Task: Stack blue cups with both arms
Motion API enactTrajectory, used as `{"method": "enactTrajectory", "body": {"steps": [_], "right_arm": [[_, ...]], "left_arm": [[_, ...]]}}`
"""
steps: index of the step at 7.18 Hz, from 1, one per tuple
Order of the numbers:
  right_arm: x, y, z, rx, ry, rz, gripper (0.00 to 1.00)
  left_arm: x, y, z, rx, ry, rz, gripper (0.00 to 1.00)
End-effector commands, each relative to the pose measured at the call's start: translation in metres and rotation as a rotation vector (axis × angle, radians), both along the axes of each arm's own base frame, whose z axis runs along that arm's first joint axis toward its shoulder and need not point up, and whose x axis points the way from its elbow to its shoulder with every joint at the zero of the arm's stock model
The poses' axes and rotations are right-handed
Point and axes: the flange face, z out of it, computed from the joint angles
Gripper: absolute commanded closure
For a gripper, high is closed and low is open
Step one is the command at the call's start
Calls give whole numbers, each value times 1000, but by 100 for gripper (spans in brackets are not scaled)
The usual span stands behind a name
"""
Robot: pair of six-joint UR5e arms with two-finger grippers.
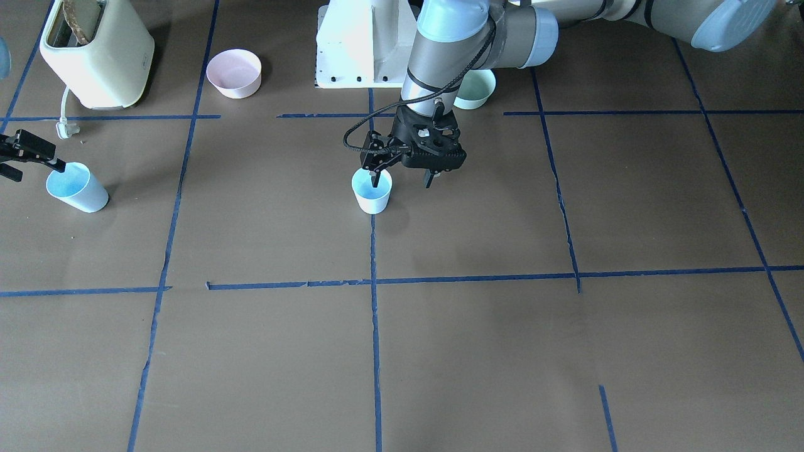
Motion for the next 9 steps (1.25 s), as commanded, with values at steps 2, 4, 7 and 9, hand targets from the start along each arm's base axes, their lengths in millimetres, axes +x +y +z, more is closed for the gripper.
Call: {"method": "enactTrajectory", "body": {"steps": [2,4,7,9], "right_arm": [[-14,-15,14,-11,23,-6,2],[-18,-15,21,-24,27,-12,36],[-19,-15,14,-32,17,-4,100],[-22,-15,-21,-28,-26,11,100]], "left_arm": [[-2,0,-1,4,9,-2,0],[-4,1,-5,9,17,-4,0],[-19,-5,-12,23,33,-22,0],[-119,-57,-21,1,144,-33,0]]}}
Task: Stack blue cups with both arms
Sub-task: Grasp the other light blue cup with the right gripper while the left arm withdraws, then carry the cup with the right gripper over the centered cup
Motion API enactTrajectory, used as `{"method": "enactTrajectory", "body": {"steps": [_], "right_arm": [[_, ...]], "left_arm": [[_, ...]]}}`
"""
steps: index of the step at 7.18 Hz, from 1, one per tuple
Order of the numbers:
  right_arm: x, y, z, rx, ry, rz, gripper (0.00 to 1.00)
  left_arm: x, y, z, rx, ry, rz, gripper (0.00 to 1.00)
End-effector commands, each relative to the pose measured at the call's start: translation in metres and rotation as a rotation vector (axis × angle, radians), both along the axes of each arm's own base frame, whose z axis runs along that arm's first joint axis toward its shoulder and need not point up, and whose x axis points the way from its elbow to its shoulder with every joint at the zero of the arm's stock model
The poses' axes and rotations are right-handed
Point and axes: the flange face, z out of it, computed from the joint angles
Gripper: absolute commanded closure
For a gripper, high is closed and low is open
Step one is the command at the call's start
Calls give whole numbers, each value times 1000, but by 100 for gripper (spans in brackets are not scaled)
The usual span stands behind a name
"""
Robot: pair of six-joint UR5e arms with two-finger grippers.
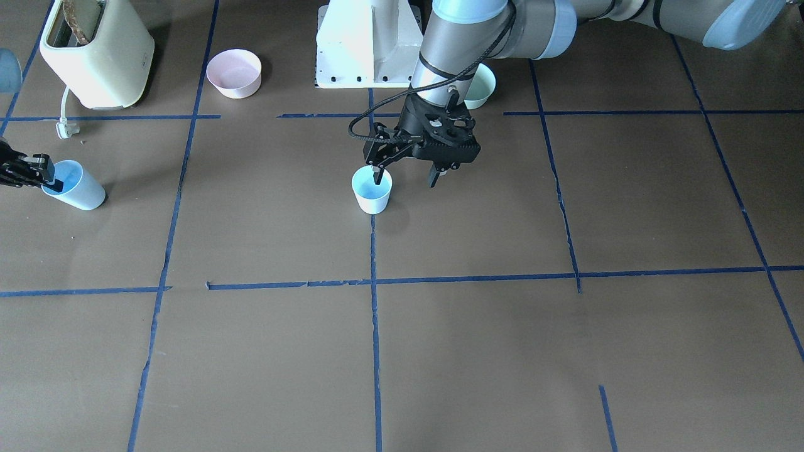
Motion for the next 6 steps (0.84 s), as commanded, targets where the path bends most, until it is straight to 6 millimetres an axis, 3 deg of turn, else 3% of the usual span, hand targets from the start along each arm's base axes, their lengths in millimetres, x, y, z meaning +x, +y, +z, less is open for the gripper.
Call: {"method": "enactTrajectory", "body": {"steps": [1,2,3,5,6], "right_arm": [[-4,3,-64,-8,-85,19,100],[-6,0,-111,-9,-133,56,100],[-33,-22,-171,-54,-190,106,100],[-119,-46,-284,-82,-250,95,100],[-168,-63,-375,-123,-197,105,100]], "left_arm": [[-105,-50,24,-31,118,13,0],[-147,-58,51,-46,146,26,0],[-187,-50,93,-5,118,74,0],[-247,-51,153,14,78,106,0],[-251,-50,165,14,64,109,0]]}}
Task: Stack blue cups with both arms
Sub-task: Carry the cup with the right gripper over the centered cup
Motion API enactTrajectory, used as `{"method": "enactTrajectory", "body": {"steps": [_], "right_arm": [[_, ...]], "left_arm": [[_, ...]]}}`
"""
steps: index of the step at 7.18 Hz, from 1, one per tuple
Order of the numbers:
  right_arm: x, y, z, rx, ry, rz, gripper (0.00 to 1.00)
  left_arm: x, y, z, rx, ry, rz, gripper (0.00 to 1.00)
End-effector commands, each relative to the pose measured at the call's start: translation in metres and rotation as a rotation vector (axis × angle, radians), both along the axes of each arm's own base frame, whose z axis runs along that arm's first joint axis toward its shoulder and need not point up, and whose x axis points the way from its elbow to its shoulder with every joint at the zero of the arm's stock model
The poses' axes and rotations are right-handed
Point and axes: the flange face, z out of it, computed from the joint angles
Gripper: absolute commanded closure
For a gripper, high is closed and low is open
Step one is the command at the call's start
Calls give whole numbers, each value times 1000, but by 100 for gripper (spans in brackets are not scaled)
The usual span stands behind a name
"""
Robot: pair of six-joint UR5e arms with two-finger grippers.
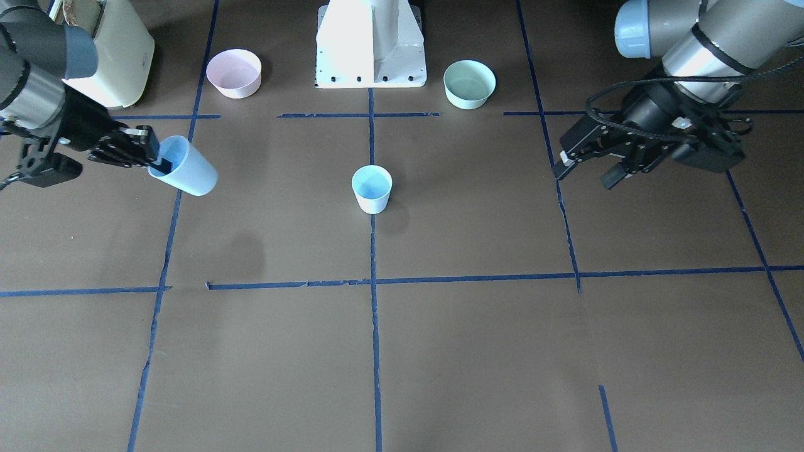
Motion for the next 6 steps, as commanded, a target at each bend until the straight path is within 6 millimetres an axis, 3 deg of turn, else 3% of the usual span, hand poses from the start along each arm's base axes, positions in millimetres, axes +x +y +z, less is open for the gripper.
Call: {"method": "enactTrajectory", "body": {"steps": [1,3,4,6], "right_arm": [[-91,-9,-149,-29,94,37,100],[-167,29,-178,-24,136,81,100],[-198,32,-181,-28,176,94,100],[-213,33,-179,-38,195,85,100]], "left_arm": [[-17,1,22,1,-16,6,0],[-19,4,19,8,-13,4,0],[-19,6,15,9,-10,-1,0],[-20,7,14,7,-10,-6,0]]}}
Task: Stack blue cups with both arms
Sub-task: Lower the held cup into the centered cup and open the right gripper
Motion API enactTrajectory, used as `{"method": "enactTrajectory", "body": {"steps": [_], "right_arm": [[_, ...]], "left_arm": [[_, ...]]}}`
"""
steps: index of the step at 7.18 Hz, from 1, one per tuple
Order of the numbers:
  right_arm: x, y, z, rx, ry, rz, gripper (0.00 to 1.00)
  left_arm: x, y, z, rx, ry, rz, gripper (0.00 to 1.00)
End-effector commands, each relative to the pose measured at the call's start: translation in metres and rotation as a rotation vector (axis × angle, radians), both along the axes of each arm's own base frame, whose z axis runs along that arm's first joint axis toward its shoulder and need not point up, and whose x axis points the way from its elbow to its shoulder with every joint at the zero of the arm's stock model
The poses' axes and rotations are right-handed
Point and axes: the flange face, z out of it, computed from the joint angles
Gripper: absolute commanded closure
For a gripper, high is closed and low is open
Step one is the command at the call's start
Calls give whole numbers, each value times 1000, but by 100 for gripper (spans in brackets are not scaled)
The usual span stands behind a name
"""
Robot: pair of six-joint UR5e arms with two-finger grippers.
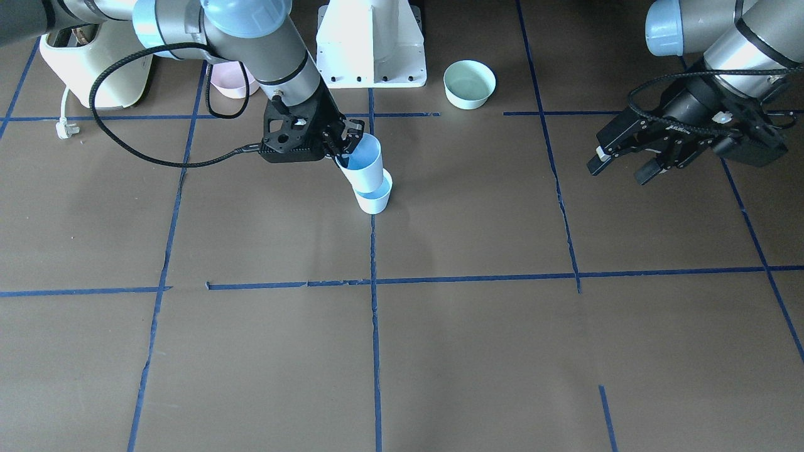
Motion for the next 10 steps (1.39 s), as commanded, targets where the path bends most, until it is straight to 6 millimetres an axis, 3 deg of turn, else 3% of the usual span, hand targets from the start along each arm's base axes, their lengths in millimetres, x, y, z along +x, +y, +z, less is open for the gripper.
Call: {"method": "enactTrajectory", "body": {"steps": [1,5,7,8,9,10], "right_arm": [[-19,10,2,-4,32,-6,100],[-30,20,6,5,56,-5,98],[-35,23,10,16,72,6,1],[-35,23,12,14,78,2,0],[-20,18,4,20,57,10,0],[19,-4,9,-6,32,22,0]], "left_arm": [[-1,2,-3,-1,4,-5,0],[-2,4,4,-13,-2,-5,0],[-1,3,5,-14,-3,-5,0],[-1,3,4,-12,-2,-5,0],[-2,3,5,-13,-3,-5,0],[1,2,25,-35,-25,2,0]]}}
